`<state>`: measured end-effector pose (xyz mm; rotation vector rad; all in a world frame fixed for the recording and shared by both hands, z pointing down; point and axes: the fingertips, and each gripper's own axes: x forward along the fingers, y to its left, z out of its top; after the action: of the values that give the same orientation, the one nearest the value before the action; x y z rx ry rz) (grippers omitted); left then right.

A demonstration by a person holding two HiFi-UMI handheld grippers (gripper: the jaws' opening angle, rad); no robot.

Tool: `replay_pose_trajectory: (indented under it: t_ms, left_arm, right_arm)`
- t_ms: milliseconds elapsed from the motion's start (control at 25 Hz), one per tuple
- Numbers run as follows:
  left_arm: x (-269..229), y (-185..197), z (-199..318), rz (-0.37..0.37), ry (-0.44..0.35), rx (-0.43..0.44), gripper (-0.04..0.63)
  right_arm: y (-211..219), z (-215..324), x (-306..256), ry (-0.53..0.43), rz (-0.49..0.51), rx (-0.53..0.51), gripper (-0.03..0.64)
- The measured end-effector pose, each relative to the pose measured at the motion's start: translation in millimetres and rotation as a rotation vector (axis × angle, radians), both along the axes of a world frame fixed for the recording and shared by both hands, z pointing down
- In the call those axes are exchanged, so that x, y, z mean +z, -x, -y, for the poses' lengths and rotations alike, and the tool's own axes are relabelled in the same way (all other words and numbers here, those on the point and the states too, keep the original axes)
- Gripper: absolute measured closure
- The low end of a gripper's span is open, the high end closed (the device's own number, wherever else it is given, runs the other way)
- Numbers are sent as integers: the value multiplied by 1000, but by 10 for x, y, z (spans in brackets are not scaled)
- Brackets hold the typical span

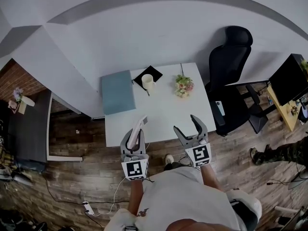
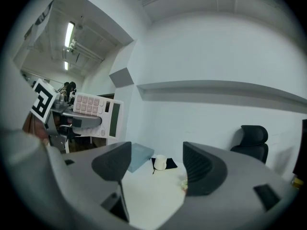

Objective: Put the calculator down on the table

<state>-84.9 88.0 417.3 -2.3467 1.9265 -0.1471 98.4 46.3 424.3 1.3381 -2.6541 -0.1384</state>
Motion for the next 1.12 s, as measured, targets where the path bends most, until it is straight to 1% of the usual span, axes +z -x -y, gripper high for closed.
replay_pose_trajectory:
  t_ms: [320,480,640,840,1000,1120]
  left_arm:
    - [-44,-141,343,10,14,-21,498]
    - [19,-182,490,29,22,-37,497]
    - [-38,-252,621,25,26,-45,497]
    - [-32,-266,757,50,18,-51,497]
    - [-71,-265,849,22,46,-65,497]
    - [-35,-223,906,34,44,-64,497]
  right_arm:
    - [-78,390,34,11,16,-29,279]
    - [-127,571,38,12,23,-47,279]
    - [-160,726,30,12,27,-57,281]
    - [-164,890,34,15,36,-68,282]
    - [-122,1012,43,20,42,-73,284]
    - [-88,1070,52,21,42,-74,285]
